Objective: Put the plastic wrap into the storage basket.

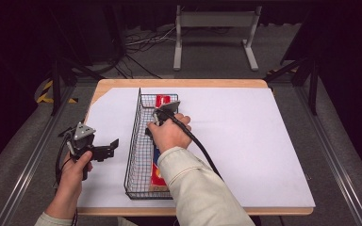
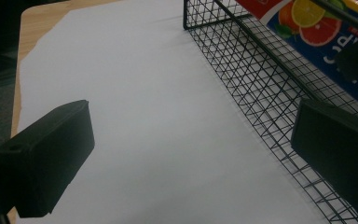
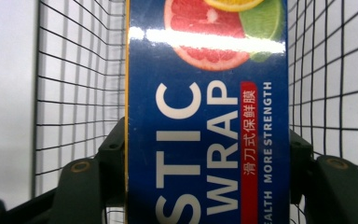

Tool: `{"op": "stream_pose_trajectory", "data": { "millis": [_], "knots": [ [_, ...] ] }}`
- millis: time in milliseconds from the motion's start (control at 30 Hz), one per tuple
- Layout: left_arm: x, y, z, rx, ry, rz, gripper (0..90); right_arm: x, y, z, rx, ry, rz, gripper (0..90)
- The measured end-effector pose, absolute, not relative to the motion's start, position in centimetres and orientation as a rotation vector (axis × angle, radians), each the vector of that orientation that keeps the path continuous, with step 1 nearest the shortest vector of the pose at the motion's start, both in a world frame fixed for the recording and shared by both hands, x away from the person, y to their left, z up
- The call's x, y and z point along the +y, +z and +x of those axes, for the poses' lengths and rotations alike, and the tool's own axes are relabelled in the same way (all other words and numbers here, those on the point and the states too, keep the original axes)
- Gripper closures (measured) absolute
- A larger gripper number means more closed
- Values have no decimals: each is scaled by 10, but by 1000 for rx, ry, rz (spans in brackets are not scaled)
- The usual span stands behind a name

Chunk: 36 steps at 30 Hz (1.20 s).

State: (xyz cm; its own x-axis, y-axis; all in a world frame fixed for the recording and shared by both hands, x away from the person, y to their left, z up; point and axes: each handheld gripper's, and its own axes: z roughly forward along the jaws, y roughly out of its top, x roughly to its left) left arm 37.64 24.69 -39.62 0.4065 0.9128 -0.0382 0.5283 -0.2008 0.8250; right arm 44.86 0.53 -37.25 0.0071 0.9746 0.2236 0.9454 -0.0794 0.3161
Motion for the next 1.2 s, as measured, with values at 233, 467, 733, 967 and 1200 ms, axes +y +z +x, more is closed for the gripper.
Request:
{"op": "stream_pose_trajectory", "data": {
  "millis": [233,467,733,967,1200],
  "knots": [
    [248,-397,377,1245,607,1856,1,10,-382,450,2079,540,2167,390],
    [248,-397,377,1244,607,1863,1,10,-383,451,2068,525,2168,389],
    [248,-399,377,1248,606,1866,1,12,-385,451,2071,502,2151,386],
    [250,-399,377,1249,605,1870,1,13,-385,450,2072,479,2142,384],
    [249,-399,377,1248,607,1868,1,14,-386,451,2067,464,2140,382]
  ]
}}
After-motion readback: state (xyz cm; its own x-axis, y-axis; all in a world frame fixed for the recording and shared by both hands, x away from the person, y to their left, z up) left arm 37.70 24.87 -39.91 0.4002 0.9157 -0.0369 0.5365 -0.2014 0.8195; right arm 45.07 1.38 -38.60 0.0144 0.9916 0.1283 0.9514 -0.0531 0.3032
